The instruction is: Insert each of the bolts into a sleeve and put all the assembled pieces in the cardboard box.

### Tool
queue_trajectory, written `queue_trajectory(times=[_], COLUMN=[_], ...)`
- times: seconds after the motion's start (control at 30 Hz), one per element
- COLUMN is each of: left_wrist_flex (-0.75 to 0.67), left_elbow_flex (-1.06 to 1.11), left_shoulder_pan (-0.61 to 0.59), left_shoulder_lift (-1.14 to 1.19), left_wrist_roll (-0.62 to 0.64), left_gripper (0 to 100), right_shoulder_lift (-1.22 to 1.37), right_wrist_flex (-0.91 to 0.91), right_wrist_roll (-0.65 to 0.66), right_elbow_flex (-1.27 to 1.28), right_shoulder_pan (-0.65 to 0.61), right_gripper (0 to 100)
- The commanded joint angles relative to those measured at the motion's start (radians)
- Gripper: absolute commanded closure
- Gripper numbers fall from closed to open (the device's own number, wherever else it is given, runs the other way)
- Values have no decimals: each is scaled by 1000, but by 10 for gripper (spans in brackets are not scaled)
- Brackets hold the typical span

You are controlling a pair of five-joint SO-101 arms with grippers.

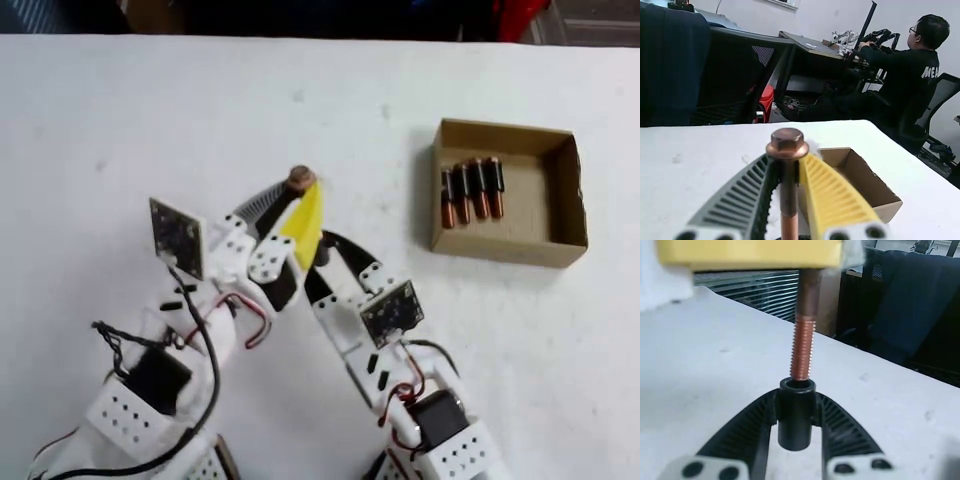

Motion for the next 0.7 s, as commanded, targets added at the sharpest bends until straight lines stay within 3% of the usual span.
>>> queue_trajectory(times=[0.0,0.67], left_wrist_flex=[-5,-5], left_elbow_flex=[-11,21], left_shoulder_pan=[10,1], left_shoulder_lift=[-22,-22], left_wrist_roll=[12,6], left_gripper=[977,977], right_shoulder_lift=[-12,-12], right_wrist_flex=[-28,-24], right_wrist_roll=[-14,-14], right_elbow_flex=[6,6], right_shoulder_pan=[15,15], right_gripper=[981,981])
